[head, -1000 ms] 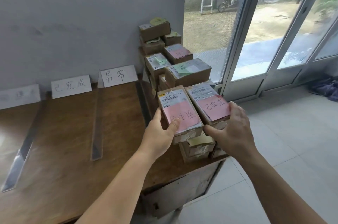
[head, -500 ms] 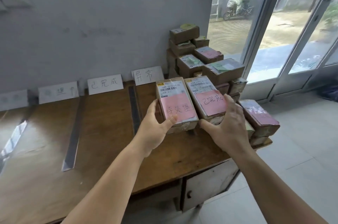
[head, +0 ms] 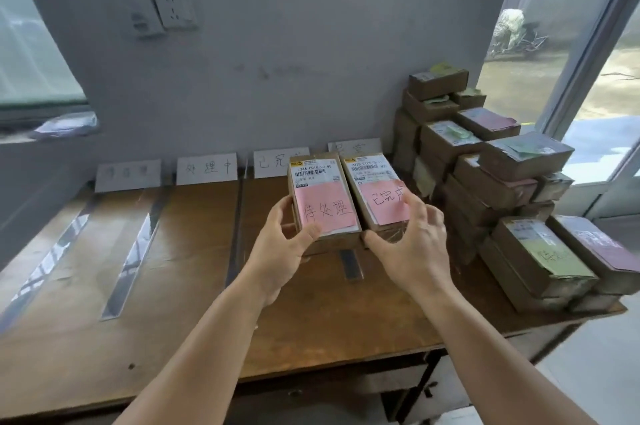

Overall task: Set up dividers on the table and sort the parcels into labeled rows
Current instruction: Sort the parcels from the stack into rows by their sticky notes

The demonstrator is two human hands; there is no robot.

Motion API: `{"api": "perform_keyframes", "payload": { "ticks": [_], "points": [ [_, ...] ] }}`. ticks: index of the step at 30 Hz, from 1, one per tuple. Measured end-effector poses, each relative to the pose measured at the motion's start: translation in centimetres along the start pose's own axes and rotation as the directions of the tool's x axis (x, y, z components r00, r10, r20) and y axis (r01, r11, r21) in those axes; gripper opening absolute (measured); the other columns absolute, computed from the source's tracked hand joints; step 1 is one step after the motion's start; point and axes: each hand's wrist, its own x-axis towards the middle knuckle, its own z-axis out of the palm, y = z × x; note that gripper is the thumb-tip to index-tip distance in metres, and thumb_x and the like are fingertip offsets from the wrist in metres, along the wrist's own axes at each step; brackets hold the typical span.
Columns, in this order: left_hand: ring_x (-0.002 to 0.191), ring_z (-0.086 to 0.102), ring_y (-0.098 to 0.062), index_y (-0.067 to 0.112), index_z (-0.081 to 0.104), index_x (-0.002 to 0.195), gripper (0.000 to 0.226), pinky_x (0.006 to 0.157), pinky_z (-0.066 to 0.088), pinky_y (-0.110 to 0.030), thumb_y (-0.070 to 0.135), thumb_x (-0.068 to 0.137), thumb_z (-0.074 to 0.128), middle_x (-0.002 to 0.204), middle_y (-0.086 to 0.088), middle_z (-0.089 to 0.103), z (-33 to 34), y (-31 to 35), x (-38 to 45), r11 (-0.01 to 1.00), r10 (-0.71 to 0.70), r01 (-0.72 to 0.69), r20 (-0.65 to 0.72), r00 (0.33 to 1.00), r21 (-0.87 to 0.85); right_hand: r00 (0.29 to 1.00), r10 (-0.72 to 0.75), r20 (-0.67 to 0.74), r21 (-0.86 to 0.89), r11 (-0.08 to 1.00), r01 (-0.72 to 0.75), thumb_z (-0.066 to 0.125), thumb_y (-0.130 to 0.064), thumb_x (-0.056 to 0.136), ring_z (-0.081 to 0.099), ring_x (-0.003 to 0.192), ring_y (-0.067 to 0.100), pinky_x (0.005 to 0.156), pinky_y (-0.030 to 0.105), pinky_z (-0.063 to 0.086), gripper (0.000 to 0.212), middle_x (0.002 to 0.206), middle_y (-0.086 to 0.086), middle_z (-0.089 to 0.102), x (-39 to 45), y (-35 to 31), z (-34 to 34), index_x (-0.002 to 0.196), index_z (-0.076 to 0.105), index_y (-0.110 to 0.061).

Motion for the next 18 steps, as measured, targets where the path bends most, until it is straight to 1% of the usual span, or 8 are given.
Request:
{"api": "perform_keyframes", "payload": {
  "ticks": [5,8,9,11,12,13,15,18],
  "points": [
    [0.119,0.051,-0.019,0.04,0.032,0.138,0.062,0.094,0.052,-0.048,0.031,0.087,0.065,0.128,0.002,0.056,-3.0,-0.6,2.3,1.0,0.008,-0.005,-0.115,0.993,0.024,0.999,-0.008,0.045,-0.008,1.0,0.008,0.072,-0.047,0.073,0.028,0.126,0.022,0.089,0.031,0.037,0.077,0.134,0.002,0.031,1.5,-2.4,3.8,0.135,0.028,-0.034],
    [0.119,0.049,-0.017,0.038,0.031,0.14,0.062,0.094,0.052,-0.047,0.031,0.089,0.064,0.127,0.006,0.055,-4.9,-0.8,4.6,0.998,0.022,-0.01,-0.181,0.983,0.064,0.997,-0.018,0.082,0.002,1.0,0.018,0.072,-0.048,0.074,0.029,0.125,0.021,0.084,0.028,0.034,0.073,0.133,0.001,0.031,3.0,-3.4,6.5,0.132,0.029,-0.036],
    [0.118,0.048,-0.014,0.038,0.03,0.141,0.062,0.093,0.052,-0.043,0.031,0.089,0.063,0.125,0.009,0.054,-5.5,-0.9,5.4,0.997,0.029,-0.013,-0.198,0.98,0.082,0.995,-0.018,0.095,0.0,1.0,0.018,0.072,-0.048,0.074,0.029,0.125,0.022,0.084,0.028,0.034,0.073,0.133,0.002,0.03,3.7,-3.7,7.5,0.131,0.029,-0.036],
    [0.114,0.046,-0.009,0.038,0.029,0.142,0.061,0.083,0.051,-0.027,0.033,0.09,0.062,0.12,0.013,0.052,-6.8,-1.1,7.4,0.992,0.047,-0.018,-0.225,0.973,0.129,0.993,-0.011,0.119,-0.004,1.0,0.012,0.071,-0.048,0.074,0.029,0.125,0.022,0.084,0.031,0.037,0.072,0.134,0.003,0.03,5.1,-4.0,9.5,0.131,0.028,-0.036],
    [0.112,0.045,-0.007,0.039,0.029,0.142,0.061,0.078,0.047,-0.019,0.033,0.091,0.062,0.119,0.015,0.052,-7.4,-1.1,8.5,0.99,0.052,-0.019,-0.236,0.97,0.14,0.991,-0.006,0.13,-0.002,1.0,0.007,0.071,-0.048,0.075,0.029,0.125,0.023,0.086,0.033,0.04,0.073,0.135,0.003,0.03,5.8,-4.2,10.5,0.132,0.028,-0.036],
    [0.112,0.044,-0.006,0.039,0.029,0.142,0.06,0.076,0.041,-0.017,0.033,0.091,0.061,0.118,0.016,0.053,-8.0,-1.2,9.5,0.989,0.051,-0.015,-0.248,0.967,0.145,0.99,-0.001,0.141,0.003,1.0,0.001,0.072,-0.047,0.075,0.029,0.125,0.024,0.088,0.035,0.041,0.074,0.135,0.004,0.03,6.7,-4.3,11.6,0.133,0.027,-0.036],
    [0.112,0.043,-0.005,0.04,0.03,0.141,0.059,0.081,0.038,-0.023,0.032,0.092,0.06,0.121,0.016,0.053,-9.2,-1.3,11.8,0.989,0.036,0.005,-0.271,0.962,0.147,0.988,0.004,0.157,0.015,1.0,-0.007,0.072,-0.048,0.075,0.029,0.125,0.025,0.089,0.036,0.041,0.076,0.135,0.005,0.03,8.2,-4.7,13.8,0.134,0.026,-0.037],
    [0.117,0.043,-0.008,0.039,0.031,0.141,0.056,0.087,0.038,-0.03,0.03,0.094,0.058,0.126,0.014,0.053,-11.0,-1.5,15.0,0.988,0.023,0.025,-0.306,0.952,0.151,0.981,0.016,0.191,0.024,0.999,-0.021,0.071,-0.054,0.074,0.028,0.126,0.027,0.09,0.038,0.042,0.079,0.135,0.007,0.029,10.5,-5.0,17.1,0.135,0.024,-0.037]
  ]
}}
